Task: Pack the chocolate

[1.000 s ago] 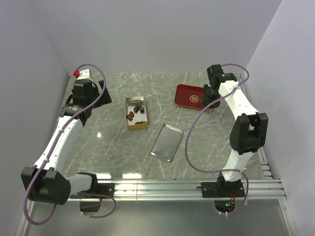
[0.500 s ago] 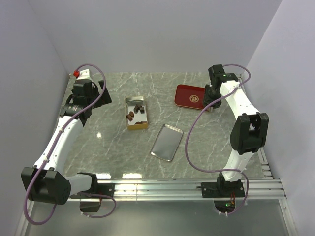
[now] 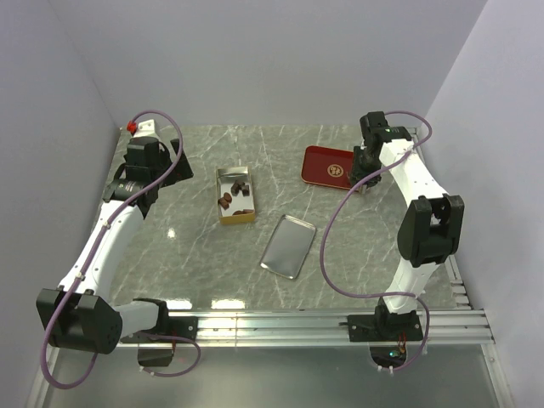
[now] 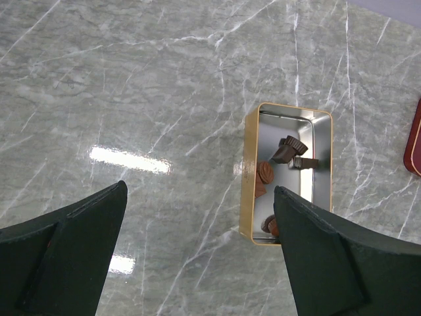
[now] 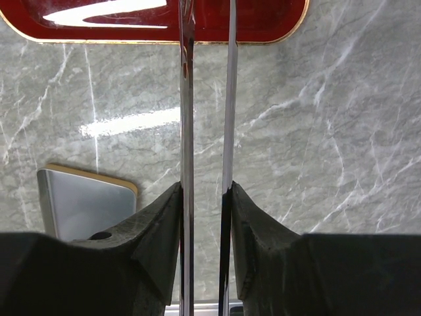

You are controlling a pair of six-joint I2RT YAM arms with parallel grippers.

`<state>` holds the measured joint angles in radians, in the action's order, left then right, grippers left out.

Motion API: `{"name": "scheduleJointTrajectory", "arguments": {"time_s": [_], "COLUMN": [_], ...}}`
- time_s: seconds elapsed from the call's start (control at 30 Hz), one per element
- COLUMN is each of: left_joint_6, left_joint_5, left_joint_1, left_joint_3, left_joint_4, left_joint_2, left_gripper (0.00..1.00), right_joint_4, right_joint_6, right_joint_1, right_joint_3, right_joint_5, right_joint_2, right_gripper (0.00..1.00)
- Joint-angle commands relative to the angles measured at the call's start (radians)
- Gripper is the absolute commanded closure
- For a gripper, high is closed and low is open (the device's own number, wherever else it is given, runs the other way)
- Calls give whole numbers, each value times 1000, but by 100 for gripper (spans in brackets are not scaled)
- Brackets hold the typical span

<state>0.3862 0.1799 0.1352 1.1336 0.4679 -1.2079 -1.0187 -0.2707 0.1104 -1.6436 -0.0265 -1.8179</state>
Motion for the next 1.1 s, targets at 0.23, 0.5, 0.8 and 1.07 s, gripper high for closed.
{"name": "scheduleJointTrajectory", "arguments": {"time_s": [0.23, 0.5, 0.8, 1.07], "left_joint_6": [0, 0, 3, 3], "left_joint_5": [-13, -11, -14, -13], "left_joint_1": [6, 6, 4, 9], "left_joint_3": [22, 23, 23, 12], "left_joint_4": [-38, -35, -37, -34], "left_joint_2": [21, 24, 25, 36], "left_gripper": [1, 1, 0, 1], "right_joint_4": [-46, -130, -176, -244], "right_joint_6": [34, 56, 38, 80], "right_joint_1": [37, 176, 444, 603], "right_joint_3": [-151, -278, -510, -659], "right_joint_5": [17, 13, 204, 267], "right_joint_2": [48, 19, -87, -208], "right_gripper": [71, 71, 71, 71]}}
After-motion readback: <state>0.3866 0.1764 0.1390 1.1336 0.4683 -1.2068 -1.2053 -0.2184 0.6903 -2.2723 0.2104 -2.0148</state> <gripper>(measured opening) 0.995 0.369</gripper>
